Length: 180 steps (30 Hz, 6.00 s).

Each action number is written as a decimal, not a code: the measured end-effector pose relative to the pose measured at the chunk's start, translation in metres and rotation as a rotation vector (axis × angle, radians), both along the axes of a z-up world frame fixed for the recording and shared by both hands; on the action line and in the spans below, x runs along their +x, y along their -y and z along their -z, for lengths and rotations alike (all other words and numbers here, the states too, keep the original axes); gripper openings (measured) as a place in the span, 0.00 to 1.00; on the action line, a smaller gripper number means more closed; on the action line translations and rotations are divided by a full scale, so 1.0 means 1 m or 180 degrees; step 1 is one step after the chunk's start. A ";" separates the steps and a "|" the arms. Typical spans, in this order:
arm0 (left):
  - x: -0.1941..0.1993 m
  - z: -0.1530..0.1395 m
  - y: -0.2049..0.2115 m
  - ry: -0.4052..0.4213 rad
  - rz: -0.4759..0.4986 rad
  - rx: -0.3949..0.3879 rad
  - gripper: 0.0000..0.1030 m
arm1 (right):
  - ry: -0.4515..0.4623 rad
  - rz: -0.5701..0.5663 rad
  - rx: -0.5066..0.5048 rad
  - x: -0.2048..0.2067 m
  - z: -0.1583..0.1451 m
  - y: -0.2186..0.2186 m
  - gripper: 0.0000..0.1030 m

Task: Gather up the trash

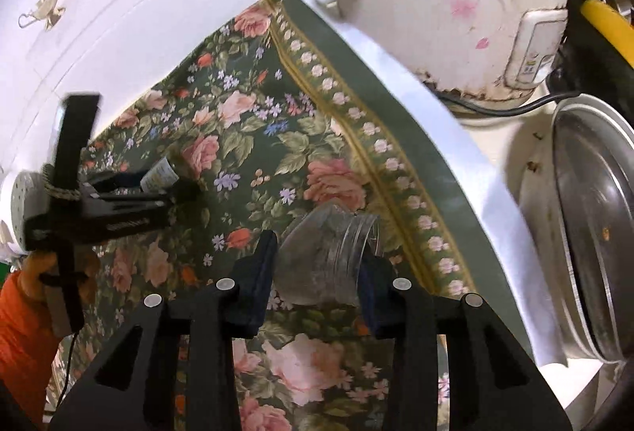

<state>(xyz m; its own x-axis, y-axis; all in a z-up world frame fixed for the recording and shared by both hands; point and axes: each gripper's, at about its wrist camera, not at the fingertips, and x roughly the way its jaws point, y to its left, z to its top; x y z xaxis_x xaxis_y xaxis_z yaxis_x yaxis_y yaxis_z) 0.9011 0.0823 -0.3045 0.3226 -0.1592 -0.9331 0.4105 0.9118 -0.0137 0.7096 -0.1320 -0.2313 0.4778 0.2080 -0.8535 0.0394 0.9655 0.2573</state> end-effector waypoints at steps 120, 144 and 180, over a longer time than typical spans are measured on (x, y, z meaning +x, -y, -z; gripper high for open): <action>-0.606 0.000 0.061 0.0462 -0.1914 -0.0587 0.50 | 0.0223 -0.1464 0.0043 -0.366 0.045 0.038 0.51; -0.875 -0.315 0.095 0.2435 -0.1552 -0.0769 0.99 | 0.2274 -0.1236 0.0040 -0.613 -0.228 0.069 0.75; -0.937 -0.330 0.109 0.2501 -0.1326 -0.0799 0.99 | 0.2340 -0.1089 -0.0022 -0.676 -0.237 0.085 1.00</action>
<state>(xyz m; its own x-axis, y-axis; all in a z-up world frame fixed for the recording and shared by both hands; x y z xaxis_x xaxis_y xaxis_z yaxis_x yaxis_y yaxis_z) -0.0360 -0.0272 0.0252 0.9250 -0.0561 -0.3757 0.0249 0.9959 -0.0873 0.0338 -0.2175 0.0057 0.8279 0.4400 -0.3478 -0.4352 0.8952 0.0963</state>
